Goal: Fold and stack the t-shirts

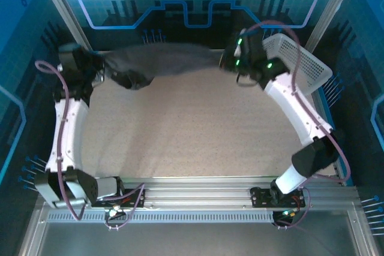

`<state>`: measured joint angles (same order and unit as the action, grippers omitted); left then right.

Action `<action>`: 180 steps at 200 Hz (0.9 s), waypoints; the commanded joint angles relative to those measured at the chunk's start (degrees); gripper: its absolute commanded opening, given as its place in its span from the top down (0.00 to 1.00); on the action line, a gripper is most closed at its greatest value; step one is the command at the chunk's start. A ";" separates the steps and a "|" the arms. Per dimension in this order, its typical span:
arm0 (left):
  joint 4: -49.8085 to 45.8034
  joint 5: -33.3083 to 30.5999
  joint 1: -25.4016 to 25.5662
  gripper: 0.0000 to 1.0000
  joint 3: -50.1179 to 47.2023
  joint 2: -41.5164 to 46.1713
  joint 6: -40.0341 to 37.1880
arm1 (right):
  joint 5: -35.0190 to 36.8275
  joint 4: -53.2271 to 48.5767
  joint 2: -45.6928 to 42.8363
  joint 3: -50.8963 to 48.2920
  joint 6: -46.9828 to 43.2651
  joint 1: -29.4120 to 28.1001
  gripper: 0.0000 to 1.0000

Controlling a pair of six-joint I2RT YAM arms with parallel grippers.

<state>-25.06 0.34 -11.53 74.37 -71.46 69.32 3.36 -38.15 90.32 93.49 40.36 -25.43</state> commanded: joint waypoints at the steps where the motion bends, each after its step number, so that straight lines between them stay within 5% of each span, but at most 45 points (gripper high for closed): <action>1: -9.83 -4.48 -0.69 1.00 -10.62 3.54 -1.83 | -2.54 0.26 -0.43 -15.48 1.63 -1.56 0.80; 20: -11.32 -3.99 -0.69 1.00 -15.17 4.15 -3.46 | -6.25 -2.27 0.43 -19.44 2.87 2.06 0.51; 45: -12.47 -3.95 -0.69 1.00 -15.28 3.17 -5.20 | -7.86 -4.69 0.87 -19.93 3.30 7.12 0.41; 180: -12.42 -2.91 0.96 1.00 -12.58 1.00 -6.42 | -12.49 3.37 -0.41 -42.40 22.40 10.43 0.64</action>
<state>-37.69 -2.76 -10.98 61.01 -70.19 64.07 -6.04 -38.54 89.89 52.45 58.22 -16.05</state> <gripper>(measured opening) 0.053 0.398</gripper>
